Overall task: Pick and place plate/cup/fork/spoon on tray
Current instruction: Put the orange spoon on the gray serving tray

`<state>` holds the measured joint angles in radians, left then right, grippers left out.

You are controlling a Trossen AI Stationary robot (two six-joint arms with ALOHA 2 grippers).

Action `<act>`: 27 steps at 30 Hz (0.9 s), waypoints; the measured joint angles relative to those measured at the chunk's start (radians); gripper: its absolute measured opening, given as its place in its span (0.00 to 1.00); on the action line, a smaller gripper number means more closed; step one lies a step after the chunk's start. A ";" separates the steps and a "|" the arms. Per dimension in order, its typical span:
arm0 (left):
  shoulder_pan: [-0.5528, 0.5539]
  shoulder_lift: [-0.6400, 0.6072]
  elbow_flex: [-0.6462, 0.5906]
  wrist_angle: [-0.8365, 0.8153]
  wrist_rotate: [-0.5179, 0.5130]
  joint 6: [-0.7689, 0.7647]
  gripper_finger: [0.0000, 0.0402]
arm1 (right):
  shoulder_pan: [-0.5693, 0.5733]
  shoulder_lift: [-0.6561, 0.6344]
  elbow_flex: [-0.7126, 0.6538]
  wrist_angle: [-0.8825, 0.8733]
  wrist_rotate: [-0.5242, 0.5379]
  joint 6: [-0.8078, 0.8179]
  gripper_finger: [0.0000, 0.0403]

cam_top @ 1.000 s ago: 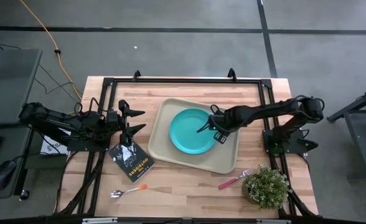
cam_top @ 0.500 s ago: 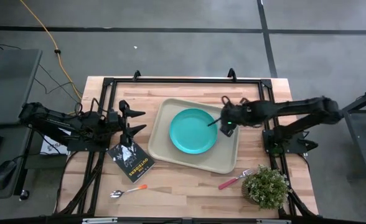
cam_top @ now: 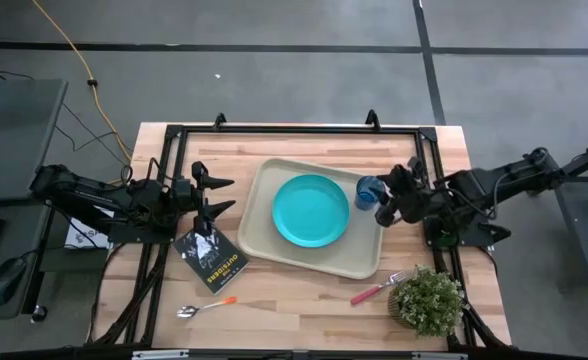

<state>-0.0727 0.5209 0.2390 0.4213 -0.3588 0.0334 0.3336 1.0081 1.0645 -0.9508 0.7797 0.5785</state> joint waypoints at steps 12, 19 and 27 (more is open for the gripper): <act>0.000 0.013 0.000 -0.012 0.024 -0.118 0.60 | 0.010 0.008 0.000 0.014 0.003 -0.011 0.40; -0.072 0.198 0.162 -0.373 0.087 -0.355 0.60 | 0.007 0.008 0.000 0.015 0.003 -0.019 0.40; -0.338 0.567 0.459 -0.859 0.234 -0.695 0.60 | 0.007 0.008 0.000 0.015 0.001 -0.018 0.40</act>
<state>-0.4104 1.0876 0.6982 -0.4377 -0.1250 -0.6613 0.3405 1.0161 1.0645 -0.9363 0.7811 0.5602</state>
